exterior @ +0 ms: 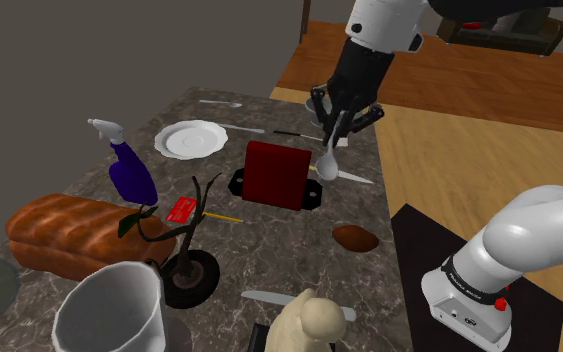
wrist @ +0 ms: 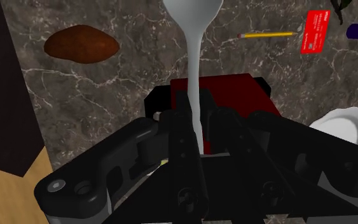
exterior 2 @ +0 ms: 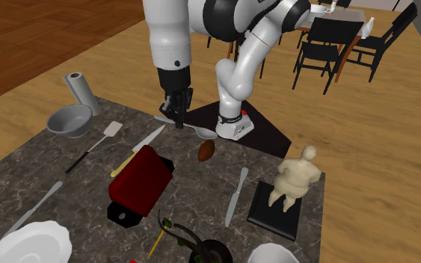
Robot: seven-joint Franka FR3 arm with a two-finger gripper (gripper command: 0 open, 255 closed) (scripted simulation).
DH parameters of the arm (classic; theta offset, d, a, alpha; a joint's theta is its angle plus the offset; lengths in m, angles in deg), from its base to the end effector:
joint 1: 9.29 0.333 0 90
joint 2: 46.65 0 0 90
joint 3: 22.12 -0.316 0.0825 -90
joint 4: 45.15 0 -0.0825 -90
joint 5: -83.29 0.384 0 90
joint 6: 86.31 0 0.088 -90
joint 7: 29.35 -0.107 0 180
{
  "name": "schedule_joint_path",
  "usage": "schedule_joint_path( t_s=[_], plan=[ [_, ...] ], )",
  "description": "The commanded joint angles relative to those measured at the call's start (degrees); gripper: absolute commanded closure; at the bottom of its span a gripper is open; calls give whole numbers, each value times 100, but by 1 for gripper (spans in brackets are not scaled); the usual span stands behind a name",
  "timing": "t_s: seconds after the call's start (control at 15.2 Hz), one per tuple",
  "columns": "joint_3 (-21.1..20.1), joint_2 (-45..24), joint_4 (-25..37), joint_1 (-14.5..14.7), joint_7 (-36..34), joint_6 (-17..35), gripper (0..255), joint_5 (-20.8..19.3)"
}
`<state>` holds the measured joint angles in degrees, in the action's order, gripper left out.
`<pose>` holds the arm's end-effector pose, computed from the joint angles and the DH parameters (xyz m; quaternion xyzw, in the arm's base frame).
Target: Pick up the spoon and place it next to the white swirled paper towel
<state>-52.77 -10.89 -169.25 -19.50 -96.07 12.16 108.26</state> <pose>0.3428 0.2236 0.5988 -0.8930 0.4418 0.0020 0.0857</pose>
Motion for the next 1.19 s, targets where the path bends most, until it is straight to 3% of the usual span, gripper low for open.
schedule_joint_path(
  t_s=[0.0,0.13,1.12],
  plan=[
    [52,-6,148,-12,-11,-151,255,-34],
    [77,-40,311,-27,-40,-279,255,-65],
    [1368,-1093,793,-759,1733,-250,255,-880]
  ],
)
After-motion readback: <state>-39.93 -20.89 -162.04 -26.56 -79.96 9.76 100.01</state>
